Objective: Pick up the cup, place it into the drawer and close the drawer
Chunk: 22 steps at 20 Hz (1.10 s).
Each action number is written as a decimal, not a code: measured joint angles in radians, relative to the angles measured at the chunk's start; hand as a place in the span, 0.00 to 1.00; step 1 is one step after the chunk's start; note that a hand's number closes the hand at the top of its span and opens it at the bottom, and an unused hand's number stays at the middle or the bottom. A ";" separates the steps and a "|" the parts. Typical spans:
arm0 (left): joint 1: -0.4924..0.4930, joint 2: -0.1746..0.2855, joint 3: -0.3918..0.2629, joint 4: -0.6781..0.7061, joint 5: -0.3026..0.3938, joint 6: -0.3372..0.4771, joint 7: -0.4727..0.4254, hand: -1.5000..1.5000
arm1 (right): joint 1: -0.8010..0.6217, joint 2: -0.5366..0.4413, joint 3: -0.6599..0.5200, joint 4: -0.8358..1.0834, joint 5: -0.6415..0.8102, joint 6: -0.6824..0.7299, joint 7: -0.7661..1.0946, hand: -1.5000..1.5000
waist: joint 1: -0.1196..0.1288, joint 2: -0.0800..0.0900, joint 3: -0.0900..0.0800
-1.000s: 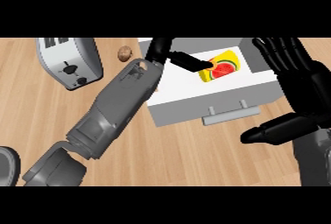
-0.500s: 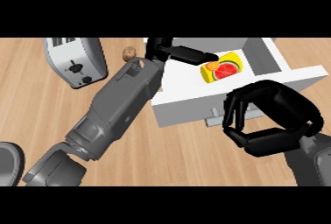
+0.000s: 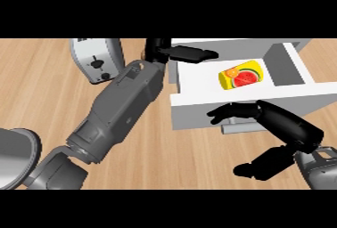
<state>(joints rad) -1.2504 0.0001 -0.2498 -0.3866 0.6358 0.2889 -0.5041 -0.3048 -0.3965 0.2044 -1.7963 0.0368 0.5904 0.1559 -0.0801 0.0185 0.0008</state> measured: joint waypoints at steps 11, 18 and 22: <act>0.120 0.021 0.027 -0.078 0.019 -0.066 -0.058 0.00 | -0.056 0.058 0.136 0.478 0.394 -0.180 -0.225 1.00 | 0.110 -0.010 0.000; 0.214 0.078 0.028 -0.173 0.025 -0.119 -0.038 0.00 | -0.229 0.094 0.088 0.877 0.487 -0.312 -0.394 1.00 | 0.159 -0.010 -0.002; 0.272 0.110 0.025 -0.221 0.029 -0.158 -0.031 0.00 | -0.332 0.088 0.012 1.042 0.472 -0.362 -0.486 1.00 | 0.186 -0.001 0.002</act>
<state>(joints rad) -0.9783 0.1103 -0.2249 -0.6072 0.6645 0.1309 -0.5352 -0.6364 -0.3087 0.2160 -0.7547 0.5085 0.2288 -0.3298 0.1059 0.0170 0.0025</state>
